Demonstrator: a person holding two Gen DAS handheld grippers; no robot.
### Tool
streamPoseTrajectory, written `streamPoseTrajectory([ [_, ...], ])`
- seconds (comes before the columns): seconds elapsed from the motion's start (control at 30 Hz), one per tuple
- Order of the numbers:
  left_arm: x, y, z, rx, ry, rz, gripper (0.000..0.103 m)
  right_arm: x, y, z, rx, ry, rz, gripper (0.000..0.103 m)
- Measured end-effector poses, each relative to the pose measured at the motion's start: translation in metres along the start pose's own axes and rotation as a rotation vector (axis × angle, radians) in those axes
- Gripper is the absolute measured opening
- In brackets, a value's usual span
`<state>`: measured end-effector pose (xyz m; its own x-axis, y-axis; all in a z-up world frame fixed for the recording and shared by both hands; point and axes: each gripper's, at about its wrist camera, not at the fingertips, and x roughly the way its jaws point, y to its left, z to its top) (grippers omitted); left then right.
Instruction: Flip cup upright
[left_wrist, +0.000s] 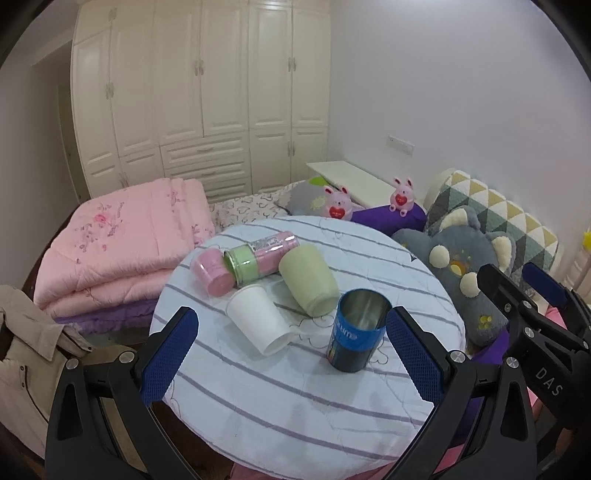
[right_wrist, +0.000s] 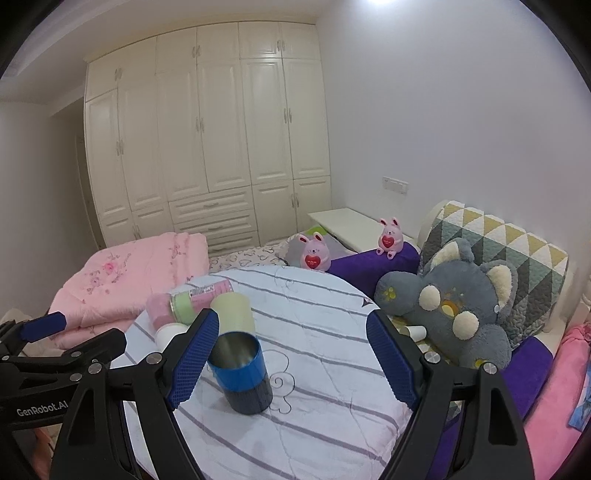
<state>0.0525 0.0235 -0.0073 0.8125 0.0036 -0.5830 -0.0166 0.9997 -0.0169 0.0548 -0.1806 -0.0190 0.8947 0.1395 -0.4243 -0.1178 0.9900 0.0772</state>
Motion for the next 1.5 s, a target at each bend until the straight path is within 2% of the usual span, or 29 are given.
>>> streamPoseTrajectory([
  [0.6,0.001,-0.019,0.009,0.037,-0.043,-0.011,0.103,0.006,-0.012,0.005,0.027,-0.014,0.016,0.083],
  [0.9,-0.015,-0.023,0.006,0.05,-0.159,-0.024,0.103,-0.008,-0.01,0.006,0.008,-0.11,-0.012,0.083],
  [1.13,-0.017,-0.021,0.005,0.037,-0.188,-0.055,0.103,-0.016,-0.01,0.005,0.008,-0.166,-0.036,0.083],
  [1.3,-0.026,-0.022,0.003,0.035,-0.271,-0.073,0.103,-0.025,-0.01,0.004,0.007,-0.227,-0.054,0.083],
  [1.5,-0.023,-0.023,0.003,0.037,-0.267,-0.071,0.103,-0.026,-0.008,0.004,0.0,-0.235,-0.063,0.083],
])
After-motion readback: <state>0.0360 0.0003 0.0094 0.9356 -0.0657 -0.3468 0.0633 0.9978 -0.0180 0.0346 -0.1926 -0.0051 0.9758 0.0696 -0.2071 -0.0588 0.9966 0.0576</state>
